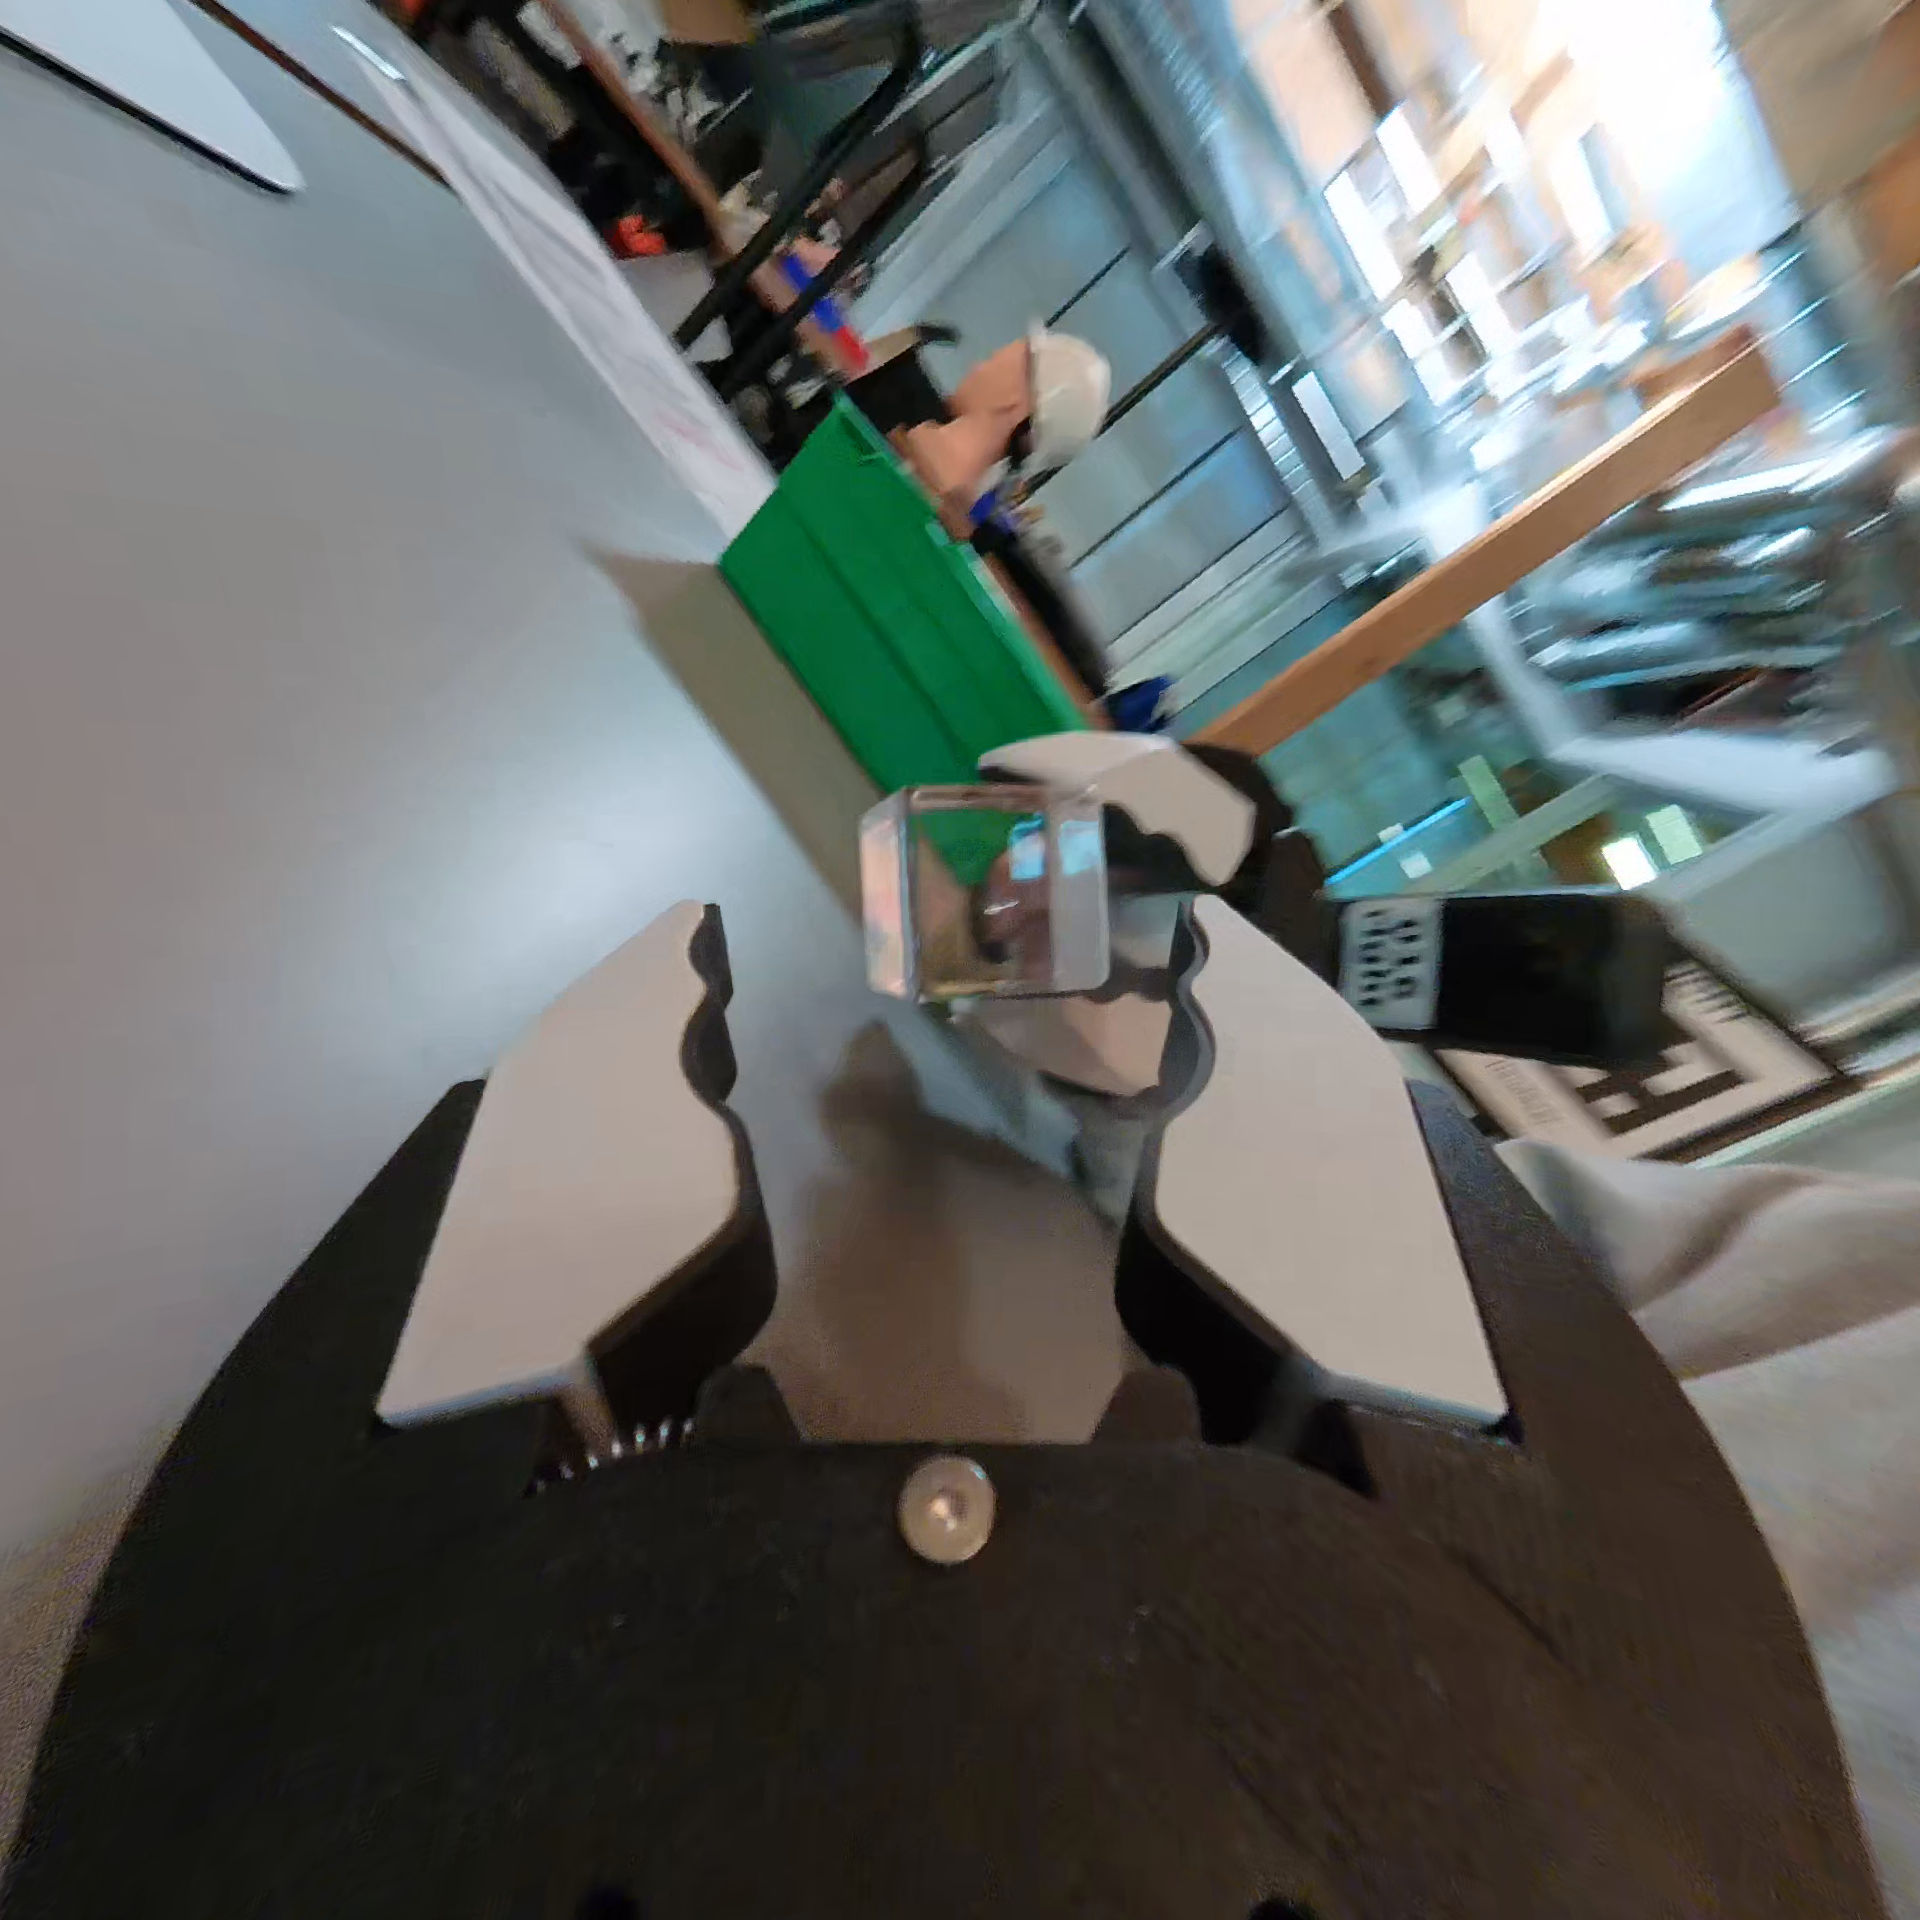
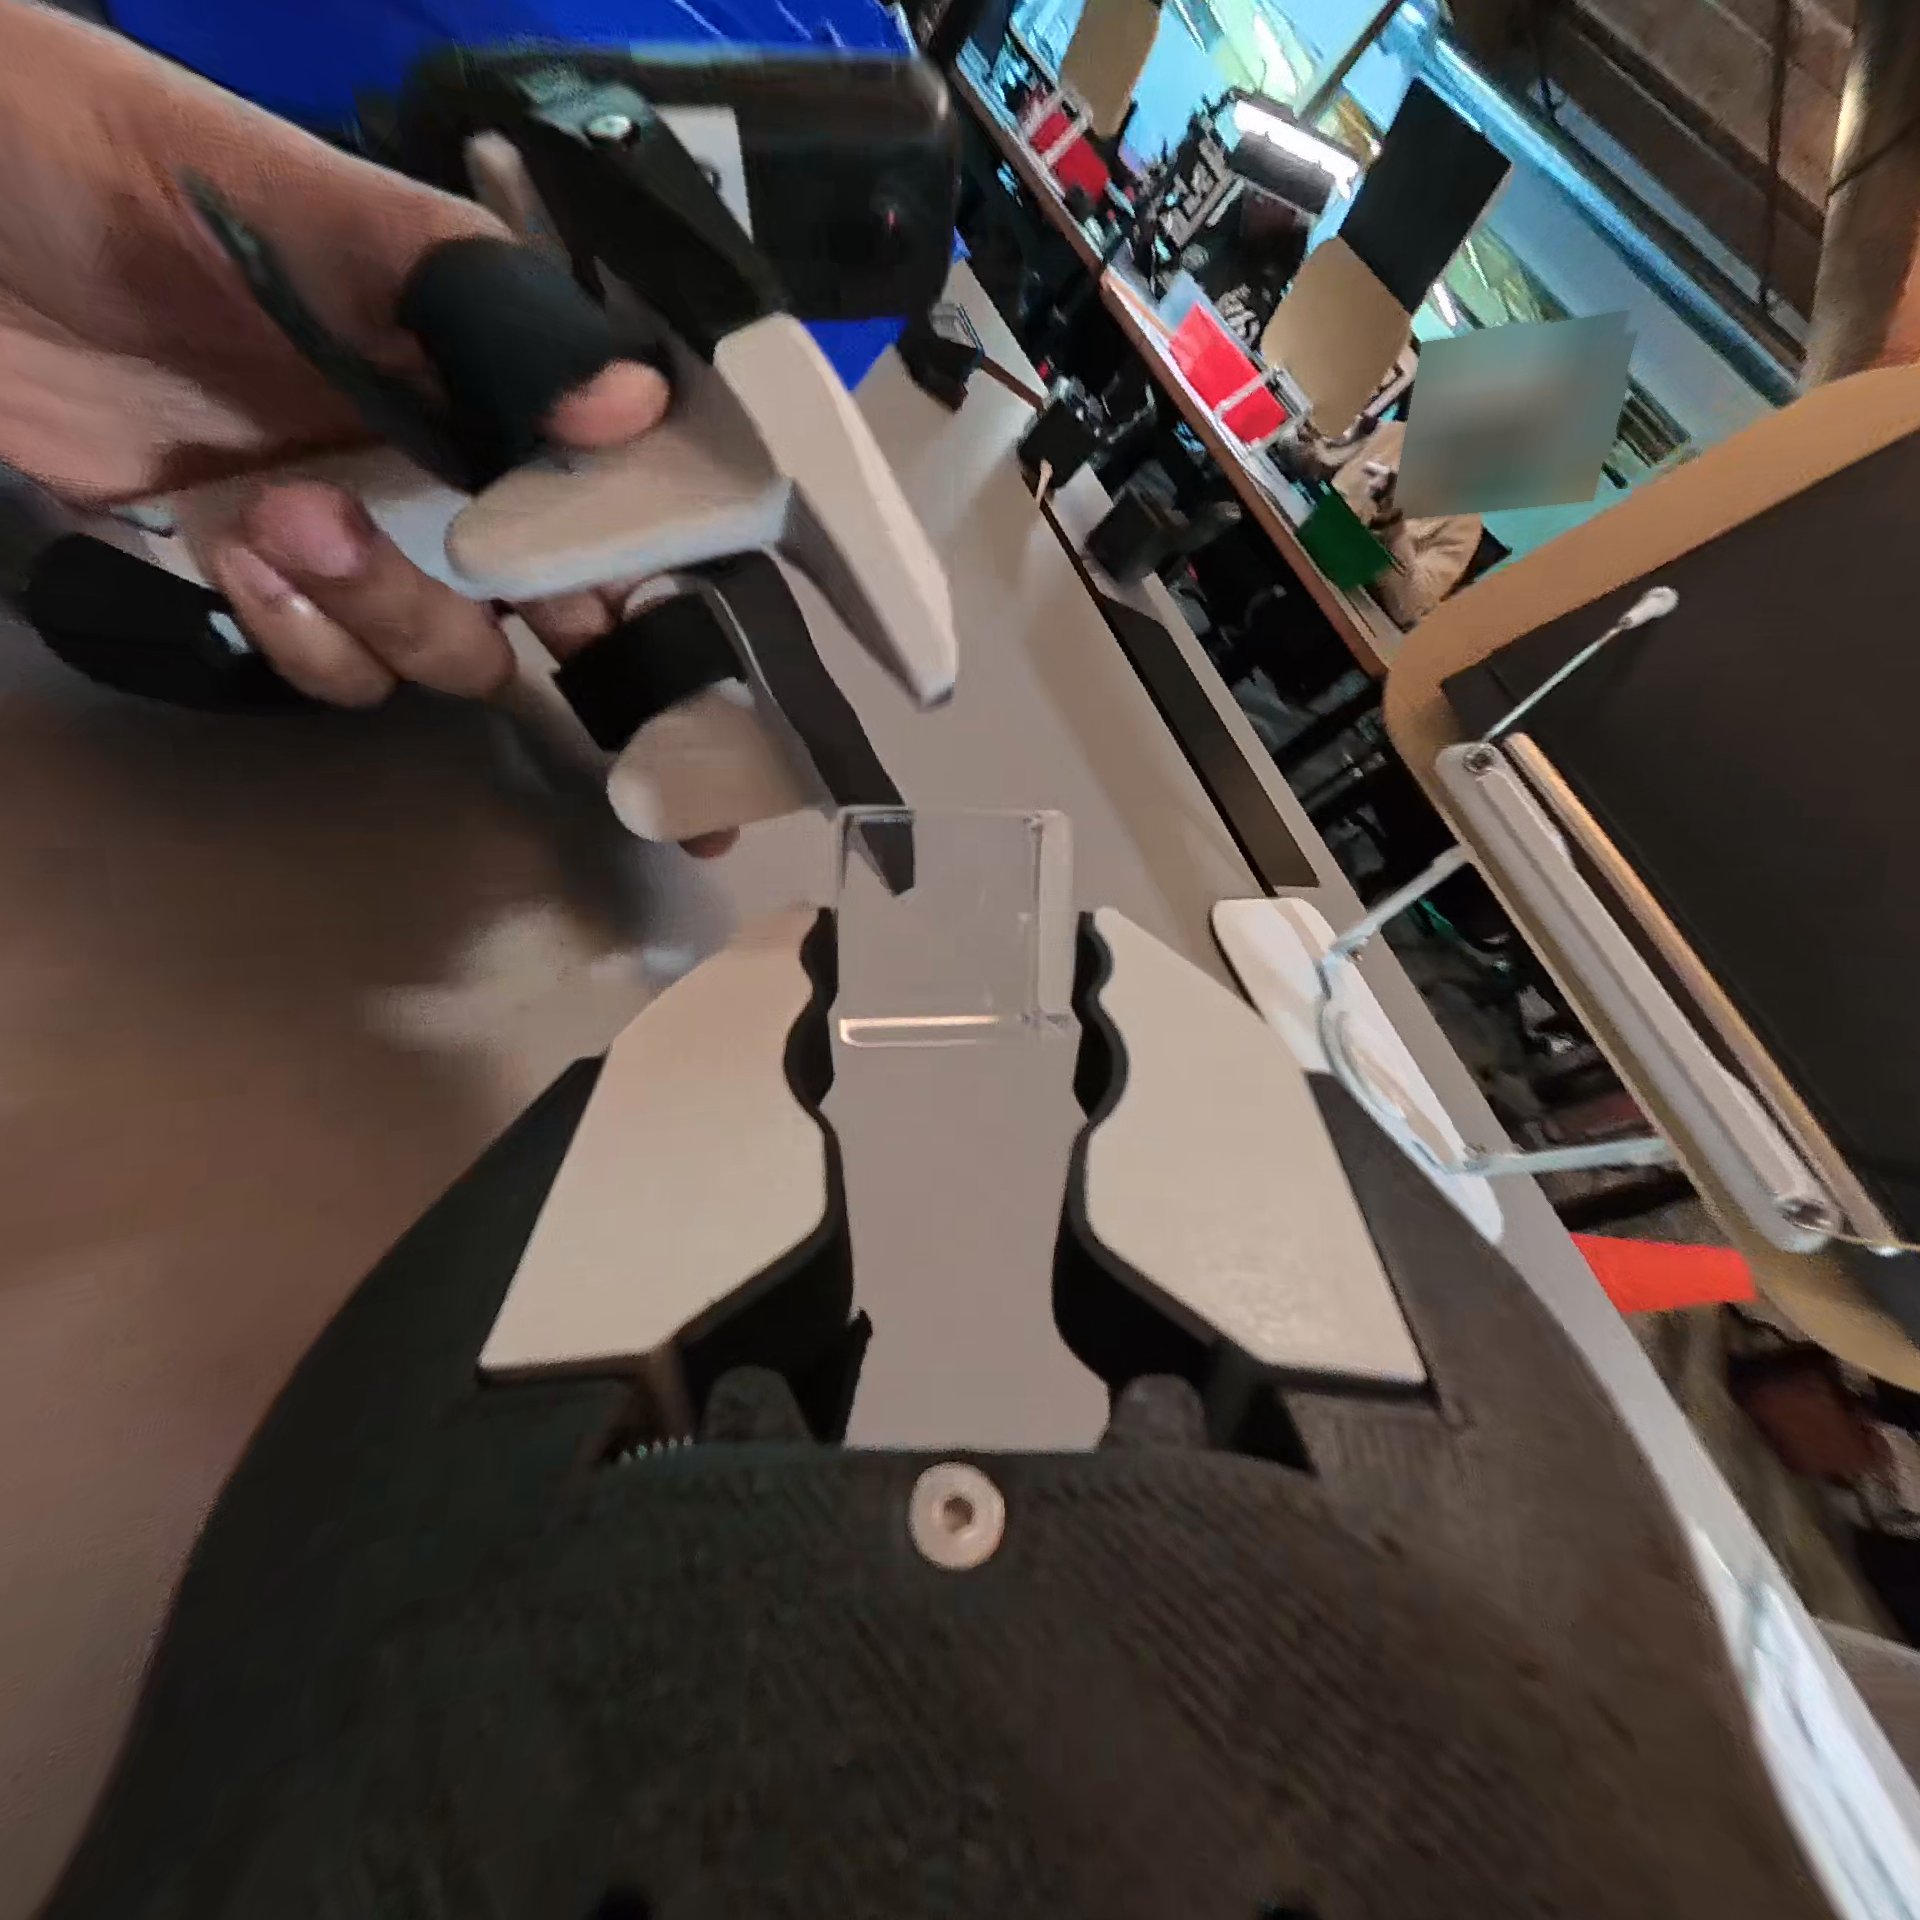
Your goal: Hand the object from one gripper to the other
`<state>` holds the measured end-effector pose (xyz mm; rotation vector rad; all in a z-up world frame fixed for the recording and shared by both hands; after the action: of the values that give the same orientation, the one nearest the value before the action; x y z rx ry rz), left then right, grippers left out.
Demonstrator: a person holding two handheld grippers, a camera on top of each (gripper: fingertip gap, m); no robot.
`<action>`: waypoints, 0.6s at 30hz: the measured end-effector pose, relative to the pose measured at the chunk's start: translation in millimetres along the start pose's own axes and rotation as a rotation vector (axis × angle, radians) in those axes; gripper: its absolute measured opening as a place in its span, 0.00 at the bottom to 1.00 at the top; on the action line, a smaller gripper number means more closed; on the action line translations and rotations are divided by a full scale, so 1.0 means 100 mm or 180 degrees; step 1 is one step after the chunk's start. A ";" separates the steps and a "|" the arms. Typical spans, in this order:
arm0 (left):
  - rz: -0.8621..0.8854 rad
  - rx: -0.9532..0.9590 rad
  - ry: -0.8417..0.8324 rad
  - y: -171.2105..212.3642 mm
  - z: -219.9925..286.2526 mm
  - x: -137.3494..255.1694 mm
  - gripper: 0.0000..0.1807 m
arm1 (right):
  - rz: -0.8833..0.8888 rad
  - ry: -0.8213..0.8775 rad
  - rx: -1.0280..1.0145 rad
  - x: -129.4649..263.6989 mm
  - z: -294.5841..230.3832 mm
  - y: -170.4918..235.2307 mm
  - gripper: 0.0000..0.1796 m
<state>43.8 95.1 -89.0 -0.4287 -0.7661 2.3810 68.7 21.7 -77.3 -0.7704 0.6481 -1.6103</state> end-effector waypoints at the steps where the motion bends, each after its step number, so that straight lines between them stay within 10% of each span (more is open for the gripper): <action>1: -0.0084 -0.0174 -0.0121 0.02 -0.02 0.00 0.44 | -0.0085 0.0051 0.0095 -0.01 0.00 0.00 0.25; 18: -0.0376 -0.0679 -0.0283 0.14 -0.03 -0.03 0.36 | -0.0610 0.0079 0.1214 -0.09 -0.19 -0.02 0.25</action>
<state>41.4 85.3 -99.0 -0.3549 -1.0624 2.2293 53.6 30.8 -89.3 -0.5418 0.2743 -1.8503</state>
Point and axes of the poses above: each gripper's, where its closed fingertips meet, x back along the fingers, y out of its underside, z = x × y across the jaws, the point moved 4 cm from there along x, back along the fingers, and after that the axes turned 9 degrees about z, right-handed, at the moved point
